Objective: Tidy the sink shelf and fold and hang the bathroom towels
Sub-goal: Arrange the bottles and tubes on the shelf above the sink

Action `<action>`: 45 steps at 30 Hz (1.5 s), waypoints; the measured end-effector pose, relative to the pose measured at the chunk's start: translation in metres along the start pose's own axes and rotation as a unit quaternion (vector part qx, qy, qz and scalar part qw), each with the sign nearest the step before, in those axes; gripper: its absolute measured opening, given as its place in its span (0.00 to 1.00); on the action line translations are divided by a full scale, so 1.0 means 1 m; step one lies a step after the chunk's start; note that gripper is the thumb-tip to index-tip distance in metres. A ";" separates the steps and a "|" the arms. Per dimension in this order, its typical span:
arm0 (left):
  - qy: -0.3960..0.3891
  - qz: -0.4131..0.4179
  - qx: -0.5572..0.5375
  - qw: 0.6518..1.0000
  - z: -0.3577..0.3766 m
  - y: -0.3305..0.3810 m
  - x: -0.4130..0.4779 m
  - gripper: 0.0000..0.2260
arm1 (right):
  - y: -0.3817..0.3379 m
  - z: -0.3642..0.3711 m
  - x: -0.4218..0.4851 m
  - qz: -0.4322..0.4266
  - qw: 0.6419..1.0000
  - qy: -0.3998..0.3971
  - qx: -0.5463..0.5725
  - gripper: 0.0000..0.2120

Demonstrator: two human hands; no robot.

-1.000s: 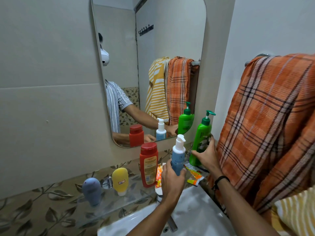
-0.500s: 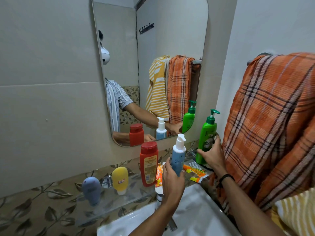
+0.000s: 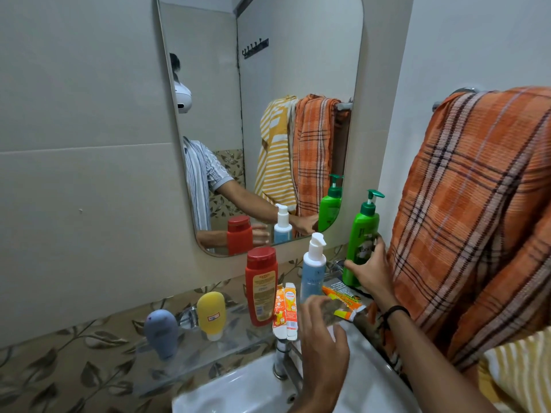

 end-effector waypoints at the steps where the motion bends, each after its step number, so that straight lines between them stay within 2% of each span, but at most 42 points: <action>1: -0.043 0.044 0.028 0.998 0.008 0.005 -0.004 0.24 | 0.000 0.000 0.000 0.002 1.000 0.000 -0.004 0.50; 3: -0.131 0.117 0.108 0.979 0.028 0.005 -0.007 0.21 | 0.000 0.000 -0.001 0.003 1.000 -0.001 -0.009 0.50; 5: -0.200 0.176 0.198 0.943 0.048 -0.004 -0.006 0.23 | -0.001 -0.001 -0.002 0.002 1.000 -0.002 -0.006 0.49; 9: -0.290 0.164 0.315 0.889 0.069 -0.023 0.007 0.26 | -0.005 -0.003 -0.003 0.002 1.000 -0.004 -0.005 0.48; 16: -0.315 0.104 0.374 0.866 0.071 -0.042 0.011 0.24 | -0.005 -0.002 -0.003 0.012 1.000 -0.010 -0.009 0.48; 22: -0.303 0.087 0.455 0.833 0.068 -0.052 0.016 0.32 | -0.006 -0.006 -0.004 0.014 1.000 -0.006 -0.019 0.47; 27: -0.294 0.080 0.447 0.841 0.070 -0.052 0.017 0.35 | -0.007 -0.007 -0.005 0.018 0.999 -0.004 -0.033 0.48; 30: -0.287 0.082 0.415 0.859 0.070 -0.045 0.020 0.35 | -0.008 -0.007 -0.007 0.017 0.999 -0.005 -0.026 0.49; 38: -0.309 0.075 0.390 0.864 0.071 -0.038 0.020 0.35 | -0.011 -0.010 -0.013 0.023 0.999 -0.010 -0.033 0.46; 45: -0.323 0.089 0.363 0.870 0.070 -0.026 0.016 0.34 | -0.008 -0.007 -0.017 0.053 0.997 -0.045 -0.023 0.56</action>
Point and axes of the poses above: each hand's wrist, its own x-axis towards the middle knuckle, its own z-axis out of the palm, y = z × x, the point moved 8 cm from there along x, towards the middle knuckle, and after that the axes turned 15 degrees about -x, right-handed, at the moved point
